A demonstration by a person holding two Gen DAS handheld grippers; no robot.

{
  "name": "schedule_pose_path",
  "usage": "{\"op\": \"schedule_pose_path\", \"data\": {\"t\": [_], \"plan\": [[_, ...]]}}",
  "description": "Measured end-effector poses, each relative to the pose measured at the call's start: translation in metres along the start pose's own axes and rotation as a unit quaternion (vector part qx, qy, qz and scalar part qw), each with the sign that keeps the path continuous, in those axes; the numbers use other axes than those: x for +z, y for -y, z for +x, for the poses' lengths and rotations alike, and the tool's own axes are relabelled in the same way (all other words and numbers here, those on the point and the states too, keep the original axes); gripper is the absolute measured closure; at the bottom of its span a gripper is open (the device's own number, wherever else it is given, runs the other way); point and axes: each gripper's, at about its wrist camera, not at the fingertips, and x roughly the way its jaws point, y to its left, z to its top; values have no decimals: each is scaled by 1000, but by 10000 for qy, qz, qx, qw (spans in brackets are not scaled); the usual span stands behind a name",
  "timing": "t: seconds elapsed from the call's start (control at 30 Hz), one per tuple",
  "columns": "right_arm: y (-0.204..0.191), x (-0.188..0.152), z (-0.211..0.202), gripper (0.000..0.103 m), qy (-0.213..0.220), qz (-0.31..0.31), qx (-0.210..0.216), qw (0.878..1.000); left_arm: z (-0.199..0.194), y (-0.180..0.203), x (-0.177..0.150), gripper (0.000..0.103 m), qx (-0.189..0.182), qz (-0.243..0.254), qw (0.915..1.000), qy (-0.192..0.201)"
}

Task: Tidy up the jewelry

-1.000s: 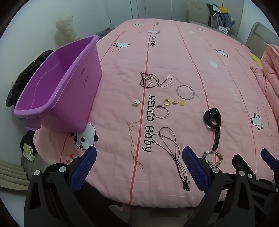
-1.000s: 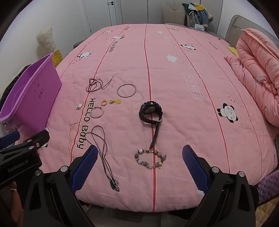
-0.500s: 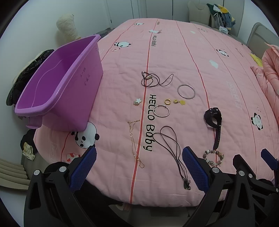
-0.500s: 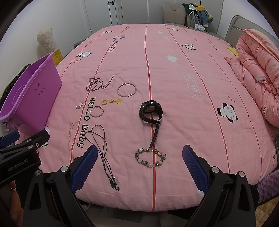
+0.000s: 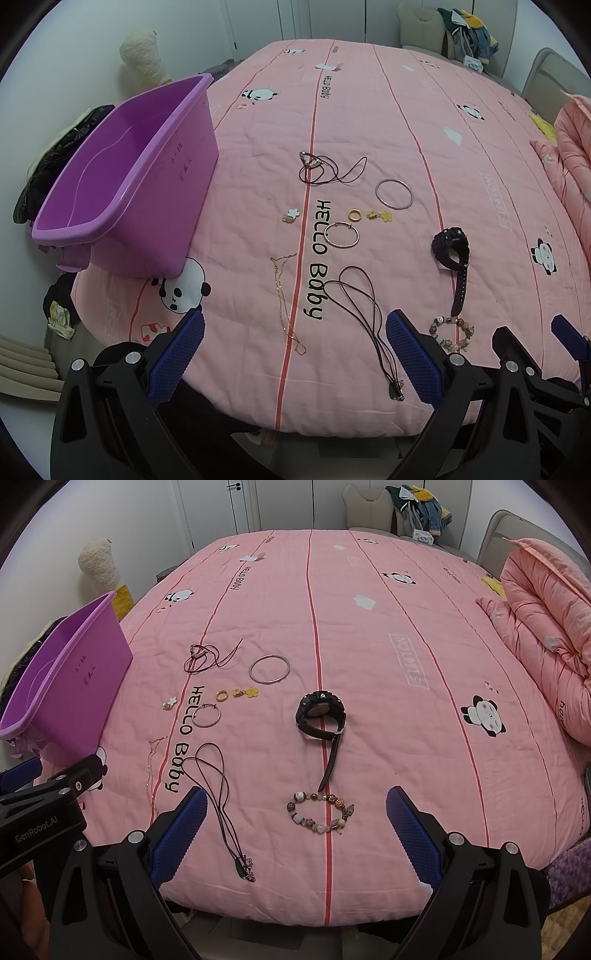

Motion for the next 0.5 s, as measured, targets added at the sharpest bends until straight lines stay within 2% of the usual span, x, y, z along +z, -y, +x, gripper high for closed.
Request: {"op": "schedule_pose_path", "data": {"t": [0.5], "plan": [[-2,1,-1,10,-9,9,35,10000,-1,-1,-1,6,9,12,10000,15]]}}
